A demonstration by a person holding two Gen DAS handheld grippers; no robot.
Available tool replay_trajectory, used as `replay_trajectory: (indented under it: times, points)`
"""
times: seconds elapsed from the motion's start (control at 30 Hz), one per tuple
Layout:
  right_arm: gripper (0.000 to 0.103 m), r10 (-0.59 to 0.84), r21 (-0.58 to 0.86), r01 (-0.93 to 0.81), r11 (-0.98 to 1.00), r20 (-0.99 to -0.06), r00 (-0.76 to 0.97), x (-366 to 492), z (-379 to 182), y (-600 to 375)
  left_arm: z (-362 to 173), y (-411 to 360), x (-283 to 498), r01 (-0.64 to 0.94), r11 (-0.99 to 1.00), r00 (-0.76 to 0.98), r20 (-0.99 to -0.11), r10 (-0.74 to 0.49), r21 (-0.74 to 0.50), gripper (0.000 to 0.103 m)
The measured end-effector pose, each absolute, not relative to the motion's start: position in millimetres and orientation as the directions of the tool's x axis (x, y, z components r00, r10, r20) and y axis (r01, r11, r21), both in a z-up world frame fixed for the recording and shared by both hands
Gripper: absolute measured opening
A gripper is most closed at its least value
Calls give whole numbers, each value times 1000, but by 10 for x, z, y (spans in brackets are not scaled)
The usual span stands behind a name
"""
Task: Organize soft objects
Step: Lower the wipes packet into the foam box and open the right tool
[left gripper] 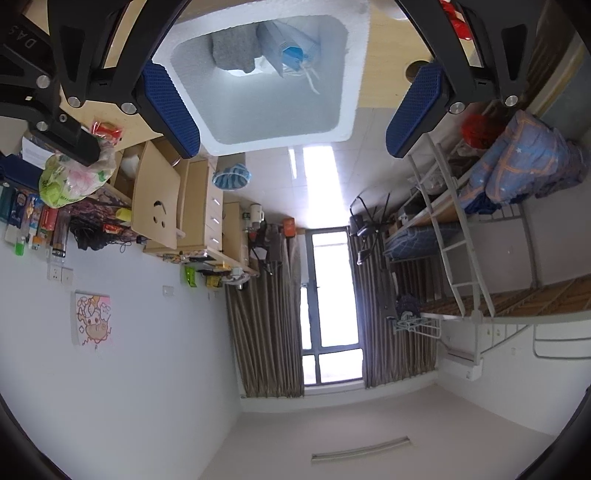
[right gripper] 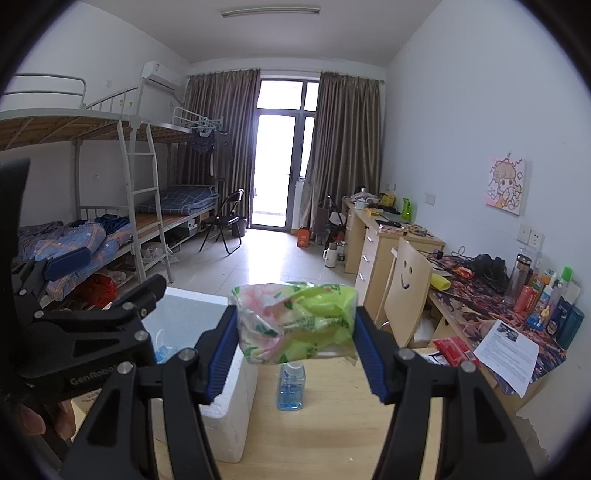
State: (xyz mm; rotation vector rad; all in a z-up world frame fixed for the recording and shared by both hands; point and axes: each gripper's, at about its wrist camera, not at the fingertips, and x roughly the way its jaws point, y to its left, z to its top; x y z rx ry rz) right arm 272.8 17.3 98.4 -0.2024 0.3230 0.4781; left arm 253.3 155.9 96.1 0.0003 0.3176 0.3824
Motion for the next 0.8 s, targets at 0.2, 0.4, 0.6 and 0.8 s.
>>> replay_trajectory:
  times: [0.2,0.4,0.6,0.8]
  points:
    - [65,429,-115,-493,862,-353,832,2718,980,224,1015,1609,2413,-387,920,875,-291,388,64,102]
    - [65,454,-109,-519,848,-355,817,2709,977,315,1053,1759,2271,-452,889,848,-276,453,72,102]
    - [65,483,-109,-550,828,-359,799,2685,984,449,1093,1935,2110,-508,859,821,-264,506,67,102]
    - [65,513,-115,-582,805,-359,780,2633,984,593,1108,2085,1954,-545,837,803,-252,541,60,102]
